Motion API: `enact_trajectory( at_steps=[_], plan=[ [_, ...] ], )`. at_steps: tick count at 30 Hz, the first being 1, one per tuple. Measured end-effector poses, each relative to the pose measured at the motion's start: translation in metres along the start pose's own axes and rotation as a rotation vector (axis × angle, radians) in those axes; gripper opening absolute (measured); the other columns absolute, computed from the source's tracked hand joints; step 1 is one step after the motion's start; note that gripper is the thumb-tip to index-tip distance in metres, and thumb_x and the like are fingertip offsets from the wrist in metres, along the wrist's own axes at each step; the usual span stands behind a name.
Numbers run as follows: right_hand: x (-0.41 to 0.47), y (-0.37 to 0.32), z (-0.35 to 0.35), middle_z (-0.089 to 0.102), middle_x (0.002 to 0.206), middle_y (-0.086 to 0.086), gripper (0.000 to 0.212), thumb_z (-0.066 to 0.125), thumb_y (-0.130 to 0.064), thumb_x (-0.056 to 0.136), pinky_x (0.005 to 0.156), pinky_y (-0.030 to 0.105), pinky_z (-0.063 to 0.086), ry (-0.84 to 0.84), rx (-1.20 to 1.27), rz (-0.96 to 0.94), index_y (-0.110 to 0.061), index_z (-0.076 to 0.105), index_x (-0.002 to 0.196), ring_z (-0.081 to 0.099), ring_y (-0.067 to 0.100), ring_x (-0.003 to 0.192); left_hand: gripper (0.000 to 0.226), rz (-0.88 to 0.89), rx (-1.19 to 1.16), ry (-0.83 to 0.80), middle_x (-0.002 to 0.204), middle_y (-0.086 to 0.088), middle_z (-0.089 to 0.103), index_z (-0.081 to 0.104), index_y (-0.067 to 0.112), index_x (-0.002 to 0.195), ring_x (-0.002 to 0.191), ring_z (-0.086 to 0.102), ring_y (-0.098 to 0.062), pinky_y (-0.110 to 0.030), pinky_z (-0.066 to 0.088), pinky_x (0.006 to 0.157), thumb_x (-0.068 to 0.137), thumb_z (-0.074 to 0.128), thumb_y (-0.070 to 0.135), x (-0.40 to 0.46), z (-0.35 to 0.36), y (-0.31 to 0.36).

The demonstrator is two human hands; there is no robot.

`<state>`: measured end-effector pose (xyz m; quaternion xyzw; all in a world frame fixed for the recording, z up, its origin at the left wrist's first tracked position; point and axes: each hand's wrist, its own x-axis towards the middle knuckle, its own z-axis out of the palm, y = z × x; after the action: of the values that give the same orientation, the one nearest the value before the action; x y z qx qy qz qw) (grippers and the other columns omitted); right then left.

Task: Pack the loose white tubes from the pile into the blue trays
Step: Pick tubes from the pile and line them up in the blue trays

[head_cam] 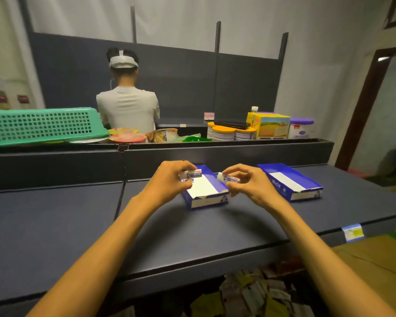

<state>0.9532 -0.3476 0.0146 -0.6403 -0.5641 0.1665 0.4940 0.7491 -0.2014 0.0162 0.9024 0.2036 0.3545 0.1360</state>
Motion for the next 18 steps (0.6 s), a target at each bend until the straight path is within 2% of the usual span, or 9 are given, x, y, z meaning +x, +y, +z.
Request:
enact_trajectory(
  at_steps=[2, 4, 7, 9, 11, 14, 18],
  plan=[
    [0.015, 0.011, -0.008, 0.068, 0.108, 0.0, 0.027, 0.072, -0.012, 0.085, 0.067, 0.03, 0.06, -0.019, -0.055, -0.028, -0.024, 0.062, 0.108, 0.068, 0.013, 0.087, 0.035, -0.048, 0.03, 0.021, 0.113, -0.002, 0.069, 0.067, 0.016, 0.114, 0.104, 0.063, -0.014, -0.027, 0.054, 0.08, 0.08, 0.076, 0.013, 0.005, 0.007, 0.002],
    [0.03, 0.019, -0.016, 0.065, 0.11, -0.003, 0.03, 0.072, -0.013, 0.085, 0.067, 0.026, 0.059, -0.053, -0.107, -0.062, -0.024, 0.061, 0.11, 0.065, 0.01, 0.089, 0.035, -0.094, 0.061, 0.032, 0.111, -0.001, 0.07, 0.067, 0.015, 0.114, 0.101, 0.063, -0.013, -0.025, 0.053, 0.079, 0.08, 0.076, 0.013, 0.01, 0.012, 0.005],
    [0.051, 0.029, -0.023, 0.063, 0.103, -0.009, 0.028, 0.072, -0.02, 0.085, 0.066, 0.013, 0.05, -0.106, -0.192, -0.12, -0.021, 0.063, 0.111, 0.061, 0.001, 0.088, 0.035, -0.155, 0.105, 0.058, 0.111, -0.002, 0.069, 0.067, 0.014, 0.115, 0.102, 0.063, -0.013, -0.028, 0.054, 0.081, 0.081, 0.075, 0.014, 0.014, 0.016, 0.008],
    [0.063, 0.035, -0.023, 0.064, 0.101, -0.008, 0.026, 0.071, -0.021, 0.086, 0.065, 0.011, 0.048, -0.13, -0.195, -0.146, -0.018, 0.064, 0.111, 0.06, -0.001, 0.087, 0.035, -0.201, 0.131, 0.062, 0.112, -0.002, 0.068, 0.067, 0.014, 0.115, 0.102, 0.062, -0.013, -0.029, 0.055, 0.082, 0.082, 0.075, 0.015, 0.016, 0.019, 0.009],
    [0.076, 0.042, -0.02, 0.066, 0.108, -0.004, 0.026, 0.07, -0.024, 0.086, 0.07, 0.014, 0.05, -0.17, -0.222, -0.174, -0.02, 0.064, 0.112, 0.061, 0.005, 0.092, 0.034, -0.238, 0.158, 0.052, 0.112, -0.002, 0.067, 0.068, 0.014, 0.114, 0.101, 0.062, -0.013, -0.028, 0.054, 0.082, 0.081, 0.076, 0.016, 0.019, 0.022, 0.005],
    [0.097, 0.048, -0.013, 0.067, 0.115, 0.0, 0.027, 0.07, -0.028, 0.087, 0.081, 0.029, 0.055, -0.225, -0.295, -0.215, -0.021, 0.064, 0.113, 0.061, 0.012, 0.103, 0.034, -0.282, 0.192, 0.056, 0.11, 0.0, 0.066, 0.069, 0.016, 0.113, 0.099, 0.061, -0.012, -0.024, 0.052, 0.08, 0.08, 0.077, 0.016, 0.027, 0.025, -0.001],
    [0.125, 0.051, -0.003, 0.068, 0.112, 0.0, 0.027, 0.071, -0.026, 0.086, 0.082, 0.03, 0.055, -0.228, -0.288, -0.256, -0.021, 0.066, 0.113, 0.06, 0.014, 0.101, 0.034, -0.33, 0.253, 0.018, 0.112, -0.001, 0.065, 0.069, 0.016, 0.115, 0.1, 0.058, -0.013, -0.033, 0.053, 0.085, 0.081, 0.074, 0.015, 0.043, 0.029, -0.006]
  ],
)
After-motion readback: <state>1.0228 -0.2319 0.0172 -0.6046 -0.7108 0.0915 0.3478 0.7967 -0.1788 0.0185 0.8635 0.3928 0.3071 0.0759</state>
